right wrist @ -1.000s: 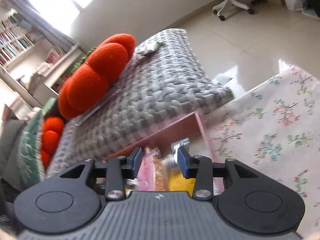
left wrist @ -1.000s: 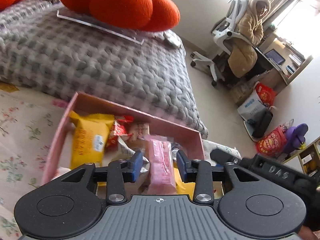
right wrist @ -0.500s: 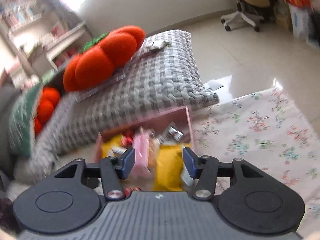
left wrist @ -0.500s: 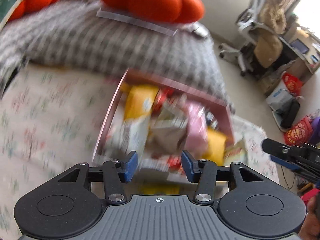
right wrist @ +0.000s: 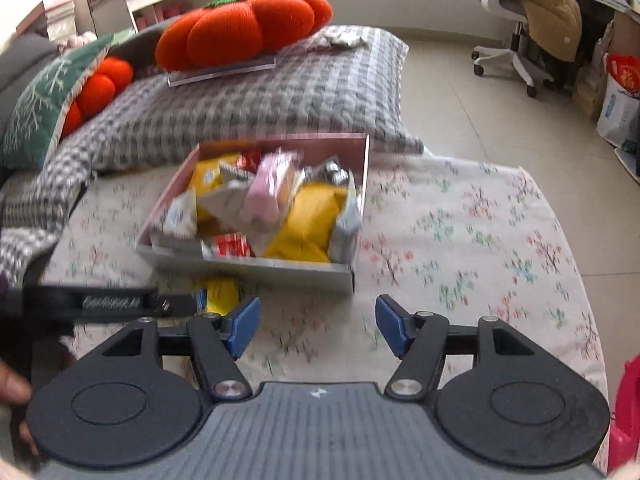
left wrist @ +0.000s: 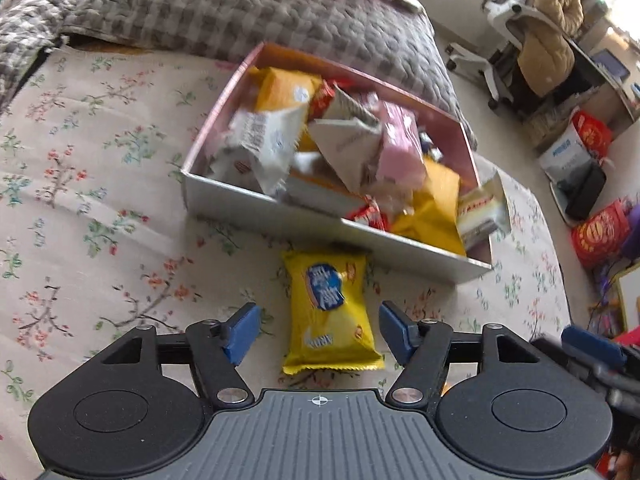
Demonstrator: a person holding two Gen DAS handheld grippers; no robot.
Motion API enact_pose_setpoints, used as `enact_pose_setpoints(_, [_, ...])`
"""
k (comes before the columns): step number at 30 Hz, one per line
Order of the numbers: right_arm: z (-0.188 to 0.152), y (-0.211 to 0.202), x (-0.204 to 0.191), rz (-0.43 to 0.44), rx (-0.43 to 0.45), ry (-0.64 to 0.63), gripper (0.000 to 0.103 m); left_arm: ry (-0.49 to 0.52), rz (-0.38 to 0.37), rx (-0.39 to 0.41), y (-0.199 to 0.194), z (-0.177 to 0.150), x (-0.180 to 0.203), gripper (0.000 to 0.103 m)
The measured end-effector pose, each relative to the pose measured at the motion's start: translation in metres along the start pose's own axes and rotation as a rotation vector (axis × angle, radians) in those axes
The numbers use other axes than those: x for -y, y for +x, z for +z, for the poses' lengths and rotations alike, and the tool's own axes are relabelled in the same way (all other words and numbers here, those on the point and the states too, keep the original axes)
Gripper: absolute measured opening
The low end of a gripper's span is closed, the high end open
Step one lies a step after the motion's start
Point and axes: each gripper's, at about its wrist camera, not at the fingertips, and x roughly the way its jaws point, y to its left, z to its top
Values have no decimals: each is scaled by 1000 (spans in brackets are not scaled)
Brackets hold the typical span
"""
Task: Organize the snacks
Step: 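Grasp the yellow chip packet with the left gripper while the right grasps the gold bar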
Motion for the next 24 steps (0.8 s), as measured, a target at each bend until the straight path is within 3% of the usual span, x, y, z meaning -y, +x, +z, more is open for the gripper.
enact_pose_setpoints(4, [-19, 7, -3, 2, -71, -69, 69, 13, -13, -21, 12, -6, 5, 72])
enact_pose_setpoints(10, [-35, 35, -11, -27, -204, -181, 70, 47, 6, -36, 26, -12, 9, 78])
enact_pose_setpoints(17, [-46, 37, -20, -2, -244, -241, 70, 55, 21, -13, 33, -15, 10, 81])
enact_pose_setpoints(20, [-52, 41, -27, 6, -279, -287, 70, 95, 54, 3, 33, -19, 15, 75])
enact_pose_setpoints(24, [-62, 46, -33, 4, -326, -334, 67, 136, 78, 7, 32, -21, 18, 49])
